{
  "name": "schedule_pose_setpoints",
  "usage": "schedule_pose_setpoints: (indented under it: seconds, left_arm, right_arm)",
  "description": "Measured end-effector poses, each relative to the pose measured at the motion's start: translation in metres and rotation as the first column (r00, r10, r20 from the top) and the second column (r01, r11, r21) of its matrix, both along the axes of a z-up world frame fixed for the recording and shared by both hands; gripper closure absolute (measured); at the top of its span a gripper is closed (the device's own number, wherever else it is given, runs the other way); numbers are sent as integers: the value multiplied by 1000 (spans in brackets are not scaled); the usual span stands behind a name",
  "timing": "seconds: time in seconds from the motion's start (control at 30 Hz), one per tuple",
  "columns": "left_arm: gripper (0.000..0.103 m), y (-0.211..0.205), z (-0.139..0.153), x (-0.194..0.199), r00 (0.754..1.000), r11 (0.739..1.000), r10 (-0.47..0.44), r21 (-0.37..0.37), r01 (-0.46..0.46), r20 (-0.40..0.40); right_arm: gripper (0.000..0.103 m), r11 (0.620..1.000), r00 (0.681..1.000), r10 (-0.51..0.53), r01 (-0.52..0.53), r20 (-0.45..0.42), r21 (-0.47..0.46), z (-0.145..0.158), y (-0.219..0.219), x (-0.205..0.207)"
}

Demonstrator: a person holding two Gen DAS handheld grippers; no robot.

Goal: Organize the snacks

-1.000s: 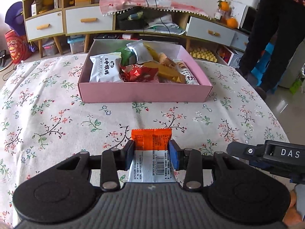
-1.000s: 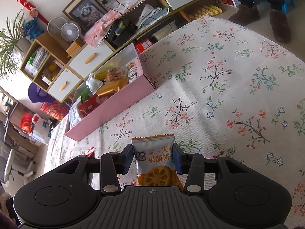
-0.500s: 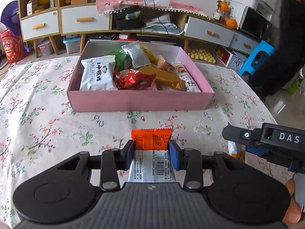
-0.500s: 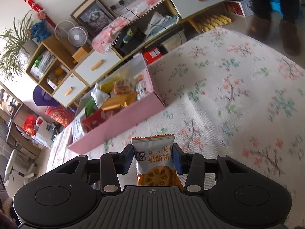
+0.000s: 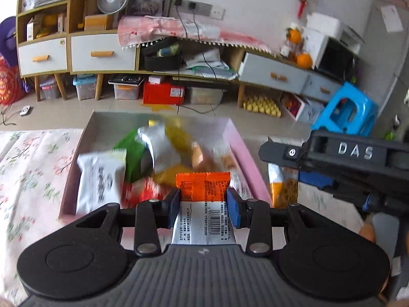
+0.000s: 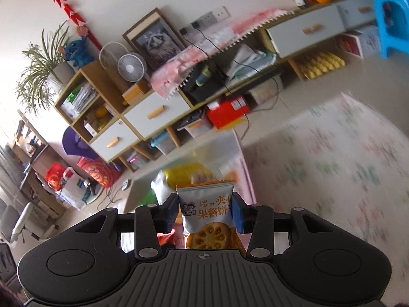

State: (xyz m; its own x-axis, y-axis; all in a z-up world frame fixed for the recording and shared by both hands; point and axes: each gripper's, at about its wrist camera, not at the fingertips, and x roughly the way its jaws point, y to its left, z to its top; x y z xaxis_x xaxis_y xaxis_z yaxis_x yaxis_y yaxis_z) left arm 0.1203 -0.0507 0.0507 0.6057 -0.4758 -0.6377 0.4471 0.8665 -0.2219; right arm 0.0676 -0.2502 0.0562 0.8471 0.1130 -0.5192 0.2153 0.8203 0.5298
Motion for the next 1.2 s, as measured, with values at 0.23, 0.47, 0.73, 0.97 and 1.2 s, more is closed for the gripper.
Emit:
schedule_pose_setpoints:
  seconds: [0.23,0.47,0.73,0.97,1.2]
  left_arm:
    - [66,-22,-16,28,997,997,39,62,-43,73]
    - [35,-8,-14,11,996,998,30,56,-35,80]
    - [18,31,24,-22,989,992,113,46,-118,100]
    - [12,59,61,-78,973,961,214,159,-225,85]
    - [0,81,116,-137,945,938,294,149,-314,143]
  right_arm:
    - [59,997,995,32,-38,-89,-66,-14,1,52]
    - [35,998,996,21,-26,-83,-53,-21,0,38]
    - [34,999,994,-37,41,-104,35,-4,-2,-21]
    - [34,999,980,-41,41,-197,-3,32,25,-69]
    - [10,995,992,-61,52,-109,-90,123,66,-115]
